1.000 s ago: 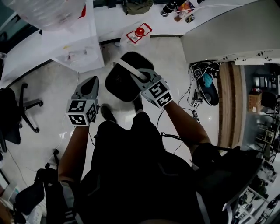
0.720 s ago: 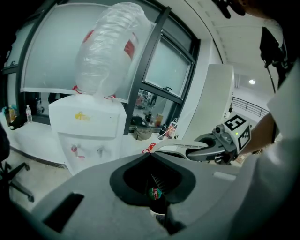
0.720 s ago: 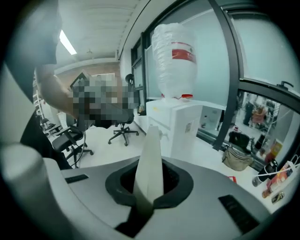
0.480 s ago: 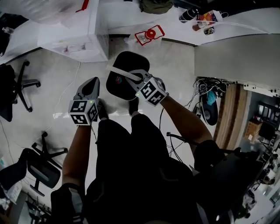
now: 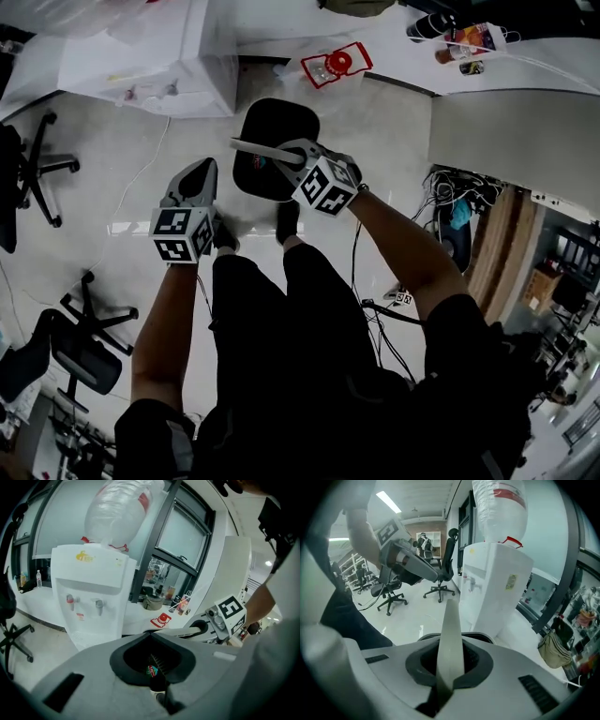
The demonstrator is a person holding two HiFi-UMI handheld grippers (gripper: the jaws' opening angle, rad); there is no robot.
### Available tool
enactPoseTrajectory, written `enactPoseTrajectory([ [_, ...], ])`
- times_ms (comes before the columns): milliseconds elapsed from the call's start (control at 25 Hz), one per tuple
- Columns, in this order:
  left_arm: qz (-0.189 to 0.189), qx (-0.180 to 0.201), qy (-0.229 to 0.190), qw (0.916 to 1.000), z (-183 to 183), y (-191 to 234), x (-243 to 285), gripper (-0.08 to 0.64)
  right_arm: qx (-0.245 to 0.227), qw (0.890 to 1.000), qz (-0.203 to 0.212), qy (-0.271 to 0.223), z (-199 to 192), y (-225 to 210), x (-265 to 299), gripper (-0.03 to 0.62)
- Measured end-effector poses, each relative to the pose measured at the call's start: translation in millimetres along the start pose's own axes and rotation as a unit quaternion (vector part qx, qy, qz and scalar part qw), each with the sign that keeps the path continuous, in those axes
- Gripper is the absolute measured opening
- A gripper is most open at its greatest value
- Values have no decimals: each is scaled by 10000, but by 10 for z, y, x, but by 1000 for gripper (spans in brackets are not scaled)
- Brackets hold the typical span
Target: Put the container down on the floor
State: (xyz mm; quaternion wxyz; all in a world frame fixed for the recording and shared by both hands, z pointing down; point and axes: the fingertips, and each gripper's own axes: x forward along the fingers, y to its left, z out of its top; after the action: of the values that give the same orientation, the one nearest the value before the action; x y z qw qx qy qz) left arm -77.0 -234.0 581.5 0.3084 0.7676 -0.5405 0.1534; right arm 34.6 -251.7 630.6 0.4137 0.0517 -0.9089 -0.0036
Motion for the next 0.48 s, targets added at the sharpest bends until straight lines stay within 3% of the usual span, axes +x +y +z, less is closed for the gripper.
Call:
enactPoseTrajectory([
  [480,-45,54,358,9993,-427,351,446,8,-288,9983,224,464,-427,-114,676,15],
])
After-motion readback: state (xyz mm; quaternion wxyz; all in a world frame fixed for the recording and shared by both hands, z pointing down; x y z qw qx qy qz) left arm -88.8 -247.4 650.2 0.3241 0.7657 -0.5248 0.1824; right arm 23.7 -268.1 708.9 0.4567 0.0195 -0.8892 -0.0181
